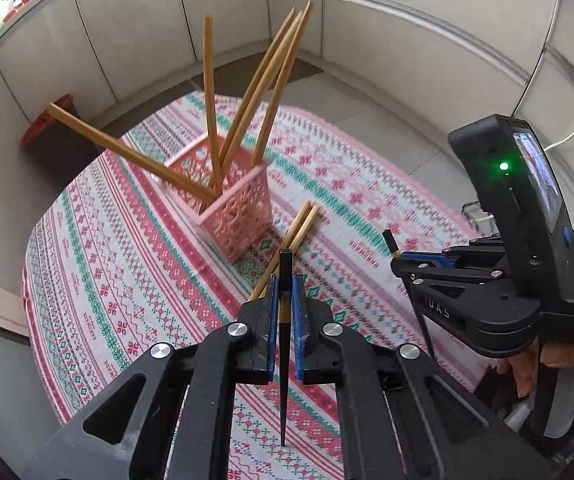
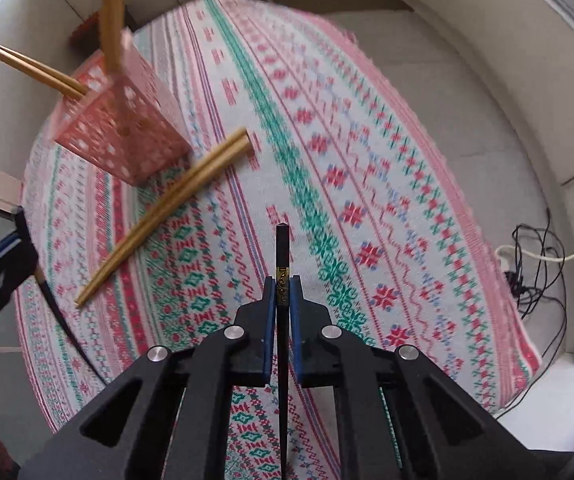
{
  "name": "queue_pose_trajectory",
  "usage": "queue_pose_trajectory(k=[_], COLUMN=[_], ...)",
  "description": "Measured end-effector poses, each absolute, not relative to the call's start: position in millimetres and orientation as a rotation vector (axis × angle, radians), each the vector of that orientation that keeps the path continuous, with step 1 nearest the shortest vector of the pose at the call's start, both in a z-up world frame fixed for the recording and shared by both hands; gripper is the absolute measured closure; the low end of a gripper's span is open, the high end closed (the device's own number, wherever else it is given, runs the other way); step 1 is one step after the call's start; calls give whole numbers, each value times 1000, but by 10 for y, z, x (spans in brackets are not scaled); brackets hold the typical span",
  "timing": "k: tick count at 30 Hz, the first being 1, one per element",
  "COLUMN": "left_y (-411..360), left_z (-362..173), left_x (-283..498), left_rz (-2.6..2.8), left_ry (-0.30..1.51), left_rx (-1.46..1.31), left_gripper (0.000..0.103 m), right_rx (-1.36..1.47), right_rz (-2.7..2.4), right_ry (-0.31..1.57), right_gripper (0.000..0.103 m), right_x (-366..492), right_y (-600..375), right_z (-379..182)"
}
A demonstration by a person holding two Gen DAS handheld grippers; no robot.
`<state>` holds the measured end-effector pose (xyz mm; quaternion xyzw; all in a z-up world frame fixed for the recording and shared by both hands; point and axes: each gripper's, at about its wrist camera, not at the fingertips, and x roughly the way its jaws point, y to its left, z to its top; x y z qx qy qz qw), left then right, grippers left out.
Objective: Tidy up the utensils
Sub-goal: 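Carry both chopsticks over the pink basket and open both grippers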
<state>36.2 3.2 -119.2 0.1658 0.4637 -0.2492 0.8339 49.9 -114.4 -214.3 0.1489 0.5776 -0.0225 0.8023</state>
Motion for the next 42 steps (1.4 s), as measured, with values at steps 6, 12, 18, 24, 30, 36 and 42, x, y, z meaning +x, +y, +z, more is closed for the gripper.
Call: queue_pose_trajectory(k=[6,12,18,24,30,36,42], left_y=[71,148,314,528,593,476,390], left_z=[-776,-351,48,398,613,561,392], left_x=[228,123,82,127,214,521,811], left_rz=[-551,-566,-541,-463,-397,-362,-350], left_ry=[880,775,674,578,513,521,569], left_rx=[292,249,191,104,29,2,-10], left_gripper=[97,97,97,97,97,97,97], right_rx=[303,293,325,361,347,353,343], right_rz=[-27,45,87,150,166,153,138], right_ry=[1073,951,794,659,580,554,584], right_gripper=[96,96,96,96,96,96,96], right_x=[373,306,164,110,298,656,1013], right_y=[-1239,-1234,-1330,-1355,-1238,-1179,-1130], right_z=[-1551,-1001,-334,245,497,452,195])
